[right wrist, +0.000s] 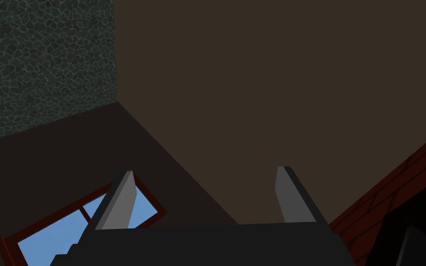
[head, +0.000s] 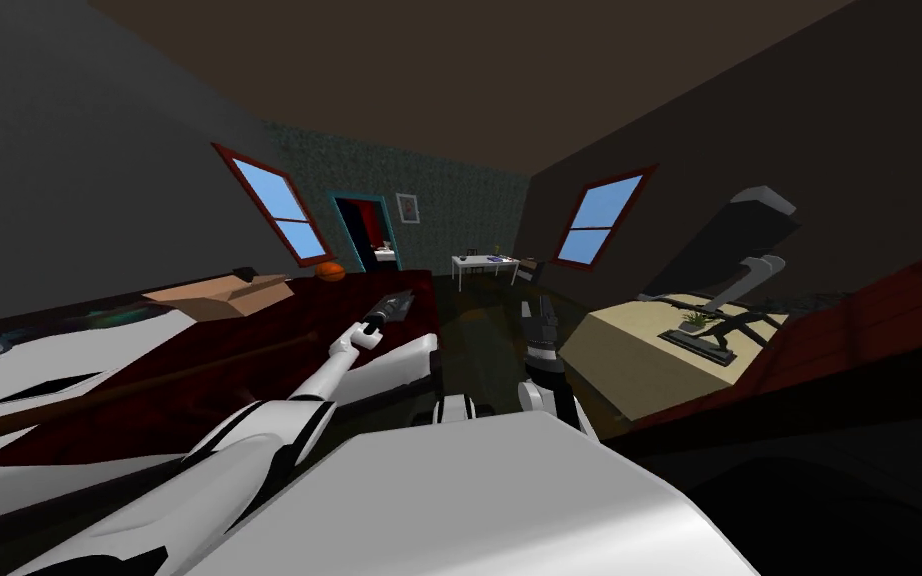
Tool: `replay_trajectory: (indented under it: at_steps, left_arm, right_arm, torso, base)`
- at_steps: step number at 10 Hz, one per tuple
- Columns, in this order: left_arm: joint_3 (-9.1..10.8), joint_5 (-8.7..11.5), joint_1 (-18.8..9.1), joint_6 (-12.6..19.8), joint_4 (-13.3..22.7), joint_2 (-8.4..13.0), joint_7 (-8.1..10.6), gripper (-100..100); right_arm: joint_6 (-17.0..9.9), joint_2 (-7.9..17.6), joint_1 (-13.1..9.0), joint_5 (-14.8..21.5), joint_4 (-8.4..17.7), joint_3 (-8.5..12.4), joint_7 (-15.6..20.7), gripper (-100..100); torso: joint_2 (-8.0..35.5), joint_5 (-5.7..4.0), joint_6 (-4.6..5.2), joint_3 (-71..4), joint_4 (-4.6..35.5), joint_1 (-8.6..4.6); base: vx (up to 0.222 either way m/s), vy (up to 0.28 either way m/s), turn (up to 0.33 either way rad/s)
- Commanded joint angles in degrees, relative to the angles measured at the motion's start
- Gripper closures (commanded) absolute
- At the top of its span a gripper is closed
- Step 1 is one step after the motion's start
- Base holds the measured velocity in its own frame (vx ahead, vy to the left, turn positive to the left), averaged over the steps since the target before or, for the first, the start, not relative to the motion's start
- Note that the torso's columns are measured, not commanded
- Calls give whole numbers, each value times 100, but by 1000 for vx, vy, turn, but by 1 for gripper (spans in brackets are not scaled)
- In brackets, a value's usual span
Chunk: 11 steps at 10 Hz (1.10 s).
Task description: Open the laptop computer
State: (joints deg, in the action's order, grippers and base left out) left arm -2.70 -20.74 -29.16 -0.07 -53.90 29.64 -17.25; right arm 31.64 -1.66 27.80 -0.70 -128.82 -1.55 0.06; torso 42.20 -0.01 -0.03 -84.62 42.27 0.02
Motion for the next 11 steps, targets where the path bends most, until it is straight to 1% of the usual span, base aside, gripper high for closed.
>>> replay_trajectory:
  at_steps: [1,2,3,4,5,6,7,8,9,10,11]
  left_arm:
    - [48,193,58,-145,210,417,72,-100]
    - [61,372,106,-222,336,610,159,-100]
    - [61,372,106,-222,336,732,159,-100]
    - [73,552,153,-299,462,885,245,-100]
    - [73,552,153,-299,462,1047,245,-100]
    - [85,731,201,-376,587,1245,331,-100]
    - [85,731,201,-376,587,1363,331,-100]
    - [98,910,248,-453,713,1611,418,-100]
    - [98,910,248,-453,713,1678,418,-100]
    - [110,1090,296,-530,839,1906,504,-100]
    - [110,1090,296,-530,839,1993,504,-100]
  right_arm:
    - [0,0,-1,0,0,0,0,0]
    - [0,0,0,0,0,0,0,0]
    - [0,0,0,0,0,0,0,0]
    - [0,0,0,0,0,0,0,0]
    - [0,0,0,0,0,0,0,0]
    - [0,0,1,0,0,1,0,0]
    - [0,0,0,0,0,0,0,0]
    - [0,0,0,0,0,0,0,0]
    - [0,0,0,0,0,0,0,0]
    - [0,0,1,0,0,1,0,0]
    - [0,0,0,0,0,0,0,0]
  torso:
    - [6,2,4,3,0,1]
    - [4,3,0,3,1,7]
    - [7,2,5,4,1,-3]
    - [7,1,0,4,2,2]
    - [10,1,5,5,2,-1]
    - [7,0,0,4,2,-1]
    - [11,0,5,6,2,-9]
    - [13,-1,0,8,4,-3]
    - [11,1,6,7,2,-4]
    - [6,2,0,4,1,2]
    - [4,0,6,2,1,-6]
  base:
    - [-42,-51,-136]
    - [-38,-65,-220]
    - [-31,-49,-122]
    - [-35,-51,-240]
    - [-29,-53,-124]
    - [-38,-74,-215]
    - [-41,-64,-124]
    - [-42,-66,-210]
    - [-30,-55,-132]
    - [-21,-75,-252]
    - [-21,-60,-108]
